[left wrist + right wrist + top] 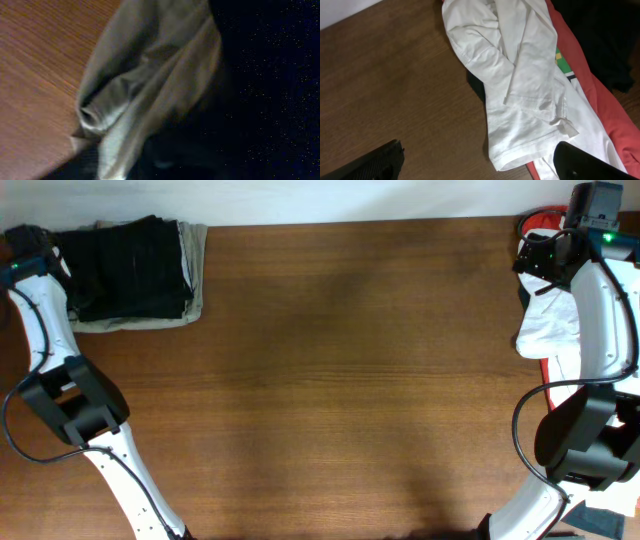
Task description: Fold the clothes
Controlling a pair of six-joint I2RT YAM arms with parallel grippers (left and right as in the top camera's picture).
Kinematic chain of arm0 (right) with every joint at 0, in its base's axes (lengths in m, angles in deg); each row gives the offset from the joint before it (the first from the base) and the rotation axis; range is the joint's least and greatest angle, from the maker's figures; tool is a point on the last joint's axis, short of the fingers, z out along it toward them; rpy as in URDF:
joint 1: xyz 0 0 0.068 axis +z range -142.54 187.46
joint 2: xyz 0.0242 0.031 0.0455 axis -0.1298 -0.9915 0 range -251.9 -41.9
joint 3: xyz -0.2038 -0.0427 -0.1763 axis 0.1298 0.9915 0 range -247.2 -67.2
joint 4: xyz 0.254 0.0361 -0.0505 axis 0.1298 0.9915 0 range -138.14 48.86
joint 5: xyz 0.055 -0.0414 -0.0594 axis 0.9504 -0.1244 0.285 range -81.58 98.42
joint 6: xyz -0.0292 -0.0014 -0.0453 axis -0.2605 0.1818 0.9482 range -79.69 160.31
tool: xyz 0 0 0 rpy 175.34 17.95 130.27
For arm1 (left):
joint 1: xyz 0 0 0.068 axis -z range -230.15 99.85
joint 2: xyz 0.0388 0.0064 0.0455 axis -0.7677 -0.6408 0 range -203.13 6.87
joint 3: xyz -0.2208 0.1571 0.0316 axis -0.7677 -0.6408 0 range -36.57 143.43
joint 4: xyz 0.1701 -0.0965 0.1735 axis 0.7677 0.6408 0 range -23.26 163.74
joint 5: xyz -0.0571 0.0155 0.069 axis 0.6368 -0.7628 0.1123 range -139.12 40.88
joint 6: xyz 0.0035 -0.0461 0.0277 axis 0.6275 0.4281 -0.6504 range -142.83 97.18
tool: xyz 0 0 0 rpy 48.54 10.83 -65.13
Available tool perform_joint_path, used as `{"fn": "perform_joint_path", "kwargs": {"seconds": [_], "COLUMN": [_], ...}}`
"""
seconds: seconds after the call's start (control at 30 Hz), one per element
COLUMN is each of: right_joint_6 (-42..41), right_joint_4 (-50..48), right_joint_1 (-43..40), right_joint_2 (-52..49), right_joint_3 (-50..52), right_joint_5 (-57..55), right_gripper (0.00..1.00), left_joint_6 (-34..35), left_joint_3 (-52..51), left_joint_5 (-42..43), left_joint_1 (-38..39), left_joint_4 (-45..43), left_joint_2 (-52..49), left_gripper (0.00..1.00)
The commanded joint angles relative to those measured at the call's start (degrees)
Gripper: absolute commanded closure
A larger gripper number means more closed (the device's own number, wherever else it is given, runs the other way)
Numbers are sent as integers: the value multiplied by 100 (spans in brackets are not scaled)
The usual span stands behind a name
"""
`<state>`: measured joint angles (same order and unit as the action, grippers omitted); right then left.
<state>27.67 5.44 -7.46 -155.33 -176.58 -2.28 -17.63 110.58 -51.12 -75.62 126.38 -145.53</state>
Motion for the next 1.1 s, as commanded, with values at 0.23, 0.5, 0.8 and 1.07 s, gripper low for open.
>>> {"fn": "perform_joint_path", "kwargs": {"seconds": [0.23, 0.5, 0.8, 1.07], "right_joint_6": [15, 15, 15, 15], "right_joint_4": [4, 2, 2, 2], "right_joint_1": [26, 26, 26, 26], "right_joint_2": [57, 57, 57, 57], "right_joint_3": [-68, -68, -68, -68], "right_joint_5": [-92, -94, -94, -94], "right_gripper": [1, 1, 1, 1], "left_joint_6": [234, 743, 739, 741], "left_joint_3": [129, 122, 125, 101], "left_joint_5": [214, -752, 575, 568], "left_joint_1": [17, 15, 118, 638], "left_joint_4": [566, 1615, 1252, -857], "left_joint_2": [636, 1154, 1154, 273], "left_gripper": [99, 70, 49, 99]}}
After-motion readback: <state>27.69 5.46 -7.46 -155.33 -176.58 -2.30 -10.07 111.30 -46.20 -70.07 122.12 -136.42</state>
